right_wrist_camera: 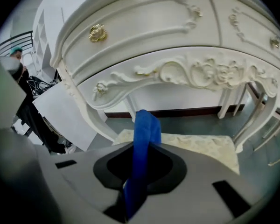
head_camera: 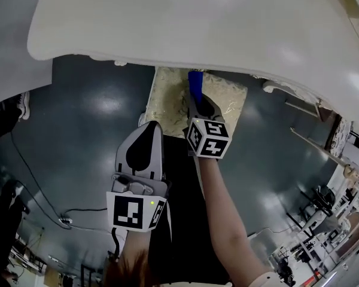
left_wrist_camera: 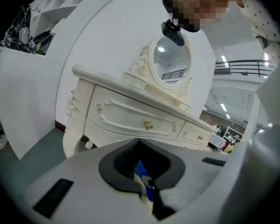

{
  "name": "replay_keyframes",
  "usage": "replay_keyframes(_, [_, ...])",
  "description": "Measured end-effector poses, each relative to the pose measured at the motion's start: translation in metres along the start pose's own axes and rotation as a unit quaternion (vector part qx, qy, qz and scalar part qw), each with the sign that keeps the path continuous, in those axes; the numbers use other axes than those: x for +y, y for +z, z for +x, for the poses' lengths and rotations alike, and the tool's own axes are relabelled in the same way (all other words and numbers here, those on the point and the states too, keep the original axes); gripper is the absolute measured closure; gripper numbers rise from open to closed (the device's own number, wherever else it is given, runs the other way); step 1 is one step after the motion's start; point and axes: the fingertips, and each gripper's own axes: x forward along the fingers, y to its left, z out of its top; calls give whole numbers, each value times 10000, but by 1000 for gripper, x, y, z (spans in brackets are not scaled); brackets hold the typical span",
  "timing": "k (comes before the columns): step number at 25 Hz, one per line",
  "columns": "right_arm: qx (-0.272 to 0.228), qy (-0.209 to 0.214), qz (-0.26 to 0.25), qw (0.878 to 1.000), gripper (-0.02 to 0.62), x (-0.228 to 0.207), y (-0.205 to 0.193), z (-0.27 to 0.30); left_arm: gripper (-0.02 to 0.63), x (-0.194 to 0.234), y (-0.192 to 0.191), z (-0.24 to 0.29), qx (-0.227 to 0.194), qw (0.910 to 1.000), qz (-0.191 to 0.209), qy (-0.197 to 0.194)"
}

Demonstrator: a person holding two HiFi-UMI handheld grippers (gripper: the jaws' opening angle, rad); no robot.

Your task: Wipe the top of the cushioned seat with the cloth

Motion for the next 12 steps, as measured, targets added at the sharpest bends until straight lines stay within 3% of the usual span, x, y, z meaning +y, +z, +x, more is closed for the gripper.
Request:
replay_keyframes(6, [-57,-890,449,9950,534,-103,-28,-55,607,-54,-10,13,238,9979,219,-552])
replay_keyframes(12, [108,-1587,750,9844,534,-188,-63,-90,607,-87,-23,21,440,9952,345,-809])
